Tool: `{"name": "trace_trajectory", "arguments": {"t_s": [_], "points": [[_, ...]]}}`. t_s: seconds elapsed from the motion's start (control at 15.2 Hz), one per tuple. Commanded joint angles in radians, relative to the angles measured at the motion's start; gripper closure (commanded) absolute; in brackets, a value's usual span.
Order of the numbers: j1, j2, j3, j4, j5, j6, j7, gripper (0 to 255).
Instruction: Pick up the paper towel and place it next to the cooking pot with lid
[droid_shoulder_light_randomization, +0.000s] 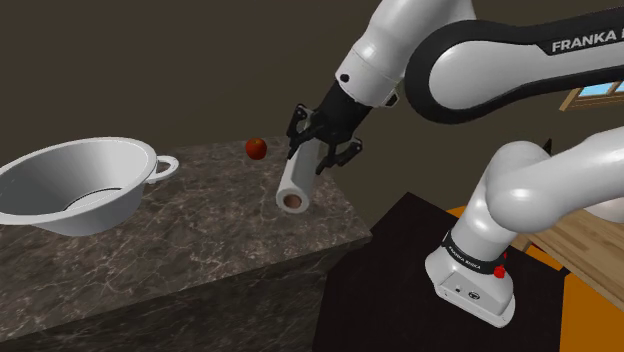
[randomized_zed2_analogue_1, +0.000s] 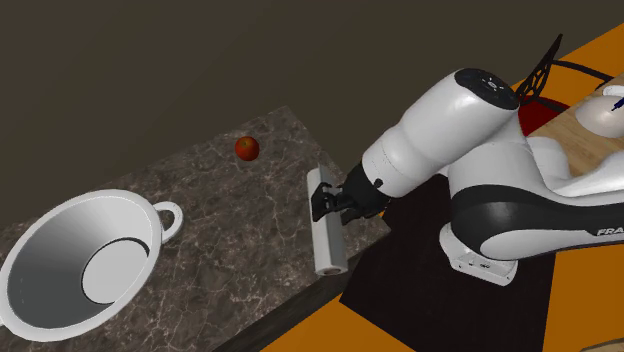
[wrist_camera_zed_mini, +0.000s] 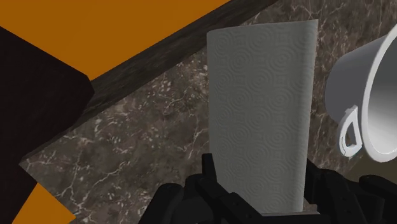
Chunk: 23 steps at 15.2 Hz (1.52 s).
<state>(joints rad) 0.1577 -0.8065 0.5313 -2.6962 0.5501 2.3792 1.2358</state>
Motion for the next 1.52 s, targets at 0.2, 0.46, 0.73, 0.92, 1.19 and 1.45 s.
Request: {"name": "trace_trajectory", "arguments": {"t_s": [0.2, 0.46, 0.73, 0.92, 1.19, 1.45], "points": [[-0.098, 0.211, 0.077, 0.155, -0.048, 0.075, 0.027, 255], [-0.199, 0.386, 0.170, 0.297, -0.135, 0.124, 0.088, 255], [-0.318, 0.569, 0.289, 0.450, -0.294, 0.153, 0.200, 255], [-0.400, 0.734, 0.384, 0.577, -0.496, 0.154, 0.339, 255], [-0.366, 0.991, 0.402, 0.778, -0.831, 0.095, 0.554, 255], [-0.318, 1.038, 0.359, 0.789, -0.887, 0.116, 0.590, 255]]}}
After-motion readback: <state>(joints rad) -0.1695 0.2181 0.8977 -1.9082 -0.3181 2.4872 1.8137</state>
